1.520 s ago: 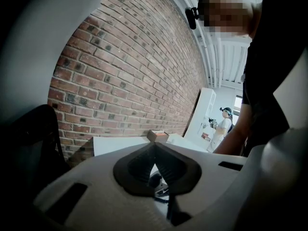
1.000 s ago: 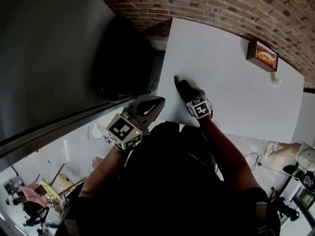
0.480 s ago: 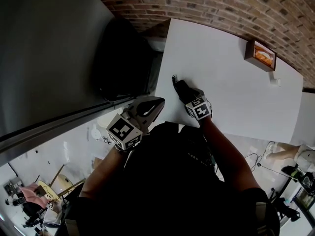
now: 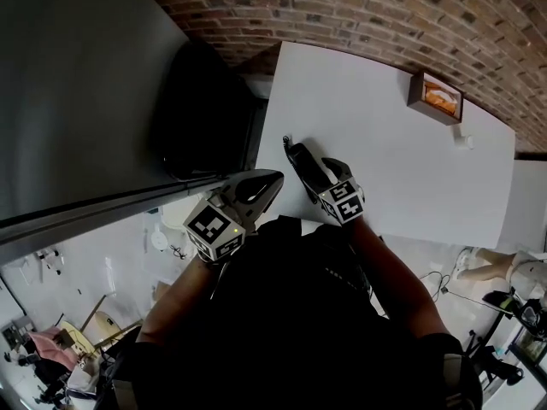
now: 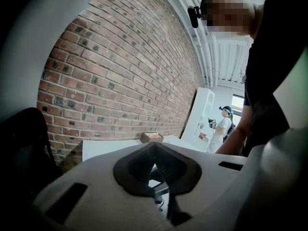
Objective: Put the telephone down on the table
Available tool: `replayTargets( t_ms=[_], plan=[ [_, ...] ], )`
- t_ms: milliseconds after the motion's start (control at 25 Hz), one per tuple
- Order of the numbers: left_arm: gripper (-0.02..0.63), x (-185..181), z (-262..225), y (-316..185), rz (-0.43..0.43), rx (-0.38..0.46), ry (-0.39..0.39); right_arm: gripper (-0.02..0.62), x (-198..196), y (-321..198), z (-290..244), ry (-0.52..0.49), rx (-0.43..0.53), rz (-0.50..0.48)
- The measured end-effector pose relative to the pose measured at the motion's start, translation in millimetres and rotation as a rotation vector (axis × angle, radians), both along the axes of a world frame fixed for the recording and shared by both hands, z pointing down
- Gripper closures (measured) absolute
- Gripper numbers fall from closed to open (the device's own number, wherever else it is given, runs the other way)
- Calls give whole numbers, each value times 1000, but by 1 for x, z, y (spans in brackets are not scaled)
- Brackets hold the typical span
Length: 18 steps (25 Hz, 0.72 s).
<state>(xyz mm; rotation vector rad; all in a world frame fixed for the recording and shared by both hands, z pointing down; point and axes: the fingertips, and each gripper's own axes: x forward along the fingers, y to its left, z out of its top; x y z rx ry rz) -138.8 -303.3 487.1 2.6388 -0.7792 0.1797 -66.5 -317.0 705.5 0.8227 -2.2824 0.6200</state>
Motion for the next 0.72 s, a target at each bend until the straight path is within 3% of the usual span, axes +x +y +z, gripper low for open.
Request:
replayTargets(
  t_ms=[200,320,400,480,720],
  plan=[
    [600,32,-17,5,-13,35,13,324,16,10,-58,-95,56,-25],
    [600,53,-29,12,-15,55,20,399,32,18,-98,-136,116,-41],
    [600,67,-35,15,-23,70,24,510,45,21,-129,-172,164,-46],
    [600,83,-41,18,-31,86,29,556,58,26,-159,-209,211,-58],
    [600,132,-54,36,-48,107,39,578,95,59,-240,-363,274,-133]
  ],
)
